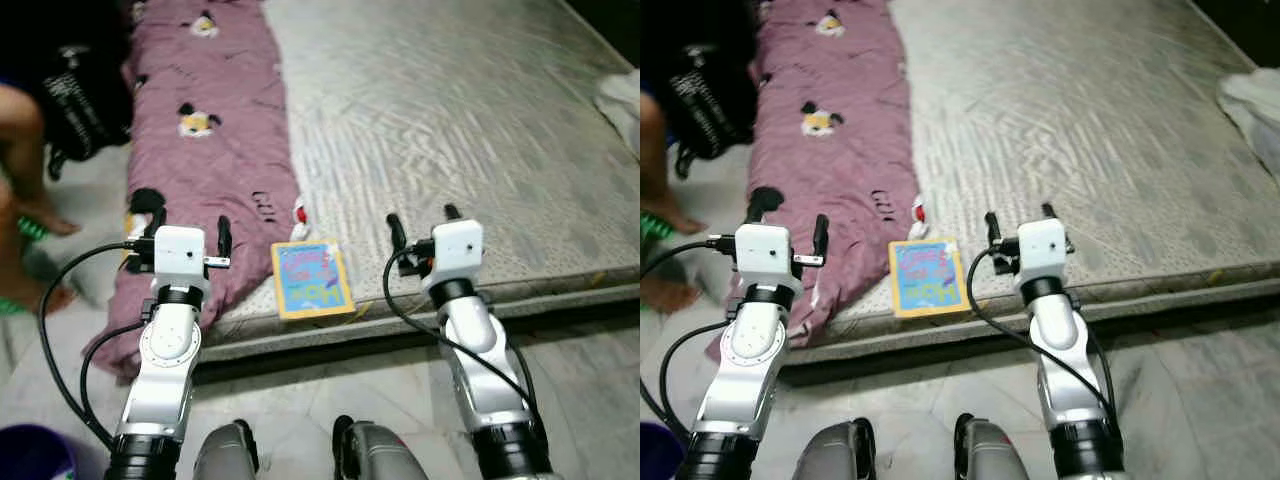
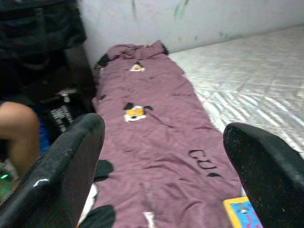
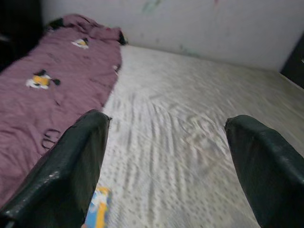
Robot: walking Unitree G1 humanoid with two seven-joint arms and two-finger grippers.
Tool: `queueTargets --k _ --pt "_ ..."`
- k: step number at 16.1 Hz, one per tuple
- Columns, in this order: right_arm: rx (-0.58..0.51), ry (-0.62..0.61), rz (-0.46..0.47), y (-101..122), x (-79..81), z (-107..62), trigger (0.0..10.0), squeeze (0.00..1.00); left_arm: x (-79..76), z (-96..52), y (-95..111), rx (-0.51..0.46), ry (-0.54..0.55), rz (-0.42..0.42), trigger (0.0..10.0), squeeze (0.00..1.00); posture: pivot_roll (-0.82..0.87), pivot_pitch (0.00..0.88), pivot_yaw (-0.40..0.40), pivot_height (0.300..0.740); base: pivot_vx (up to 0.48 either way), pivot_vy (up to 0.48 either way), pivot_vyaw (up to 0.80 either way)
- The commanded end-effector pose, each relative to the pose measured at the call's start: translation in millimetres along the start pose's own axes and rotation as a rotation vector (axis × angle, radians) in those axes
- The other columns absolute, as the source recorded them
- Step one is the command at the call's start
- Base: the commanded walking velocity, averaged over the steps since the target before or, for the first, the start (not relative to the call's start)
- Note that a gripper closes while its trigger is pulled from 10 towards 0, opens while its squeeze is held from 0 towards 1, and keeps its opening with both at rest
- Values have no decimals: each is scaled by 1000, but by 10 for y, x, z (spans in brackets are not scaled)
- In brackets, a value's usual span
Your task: Clean up the room
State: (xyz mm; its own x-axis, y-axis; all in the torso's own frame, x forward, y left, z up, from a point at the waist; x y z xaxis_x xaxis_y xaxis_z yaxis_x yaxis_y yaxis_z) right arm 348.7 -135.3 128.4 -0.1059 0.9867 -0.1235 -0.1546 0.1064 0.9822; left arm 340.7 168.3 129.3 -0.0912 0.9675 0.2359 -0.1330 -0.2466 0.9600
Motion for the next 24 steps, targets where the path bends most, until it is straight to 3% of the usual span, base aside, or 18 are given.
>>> queueTargets --k 1,10,22,24 --pt "22 -7 6 -44 -35 -10 10000 0 19 12 -40 19 4 -11 10000 0 -39 188 -29 740 0 0 -738" --pt "37 9 16 -55 6 22 10000 0 -42 45 53 -7 -34 -75 10000 0 -39 221 -31 740 118 0 0" --pt "50 8 21 -95 11 35 10000 0 -48 59 53 -6 -42 -86 10000 0 -34 222 -29 740 64 0 0" --pt "54 6 22 -103 13 34 10000 0 -56 56 57 -6 -49 -83 10000 0 -35 223 -27 740 354 0 -800"
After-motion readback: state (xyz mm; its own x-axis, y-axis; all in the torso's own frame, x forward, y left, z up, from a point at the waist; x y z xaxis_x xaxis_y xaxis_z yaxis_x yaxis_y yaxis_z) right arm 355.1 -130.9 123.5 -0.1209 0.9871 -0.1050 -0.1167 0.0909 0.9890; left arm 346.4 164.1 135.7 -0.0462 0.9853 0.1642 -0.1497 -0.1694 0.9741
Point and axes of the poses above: a point about 5 cm out from each wrist's last joint towards the gripper, its own z axis pointing out of the wrist towards the gripper, its own y axis along the axis of the wrist's last joint, x = y × z, the point moved 6 cm from there along z, pointing out of the wrist towards the gripper, and after that the axes turned 2 degrees about z, right-handed, at the moved point
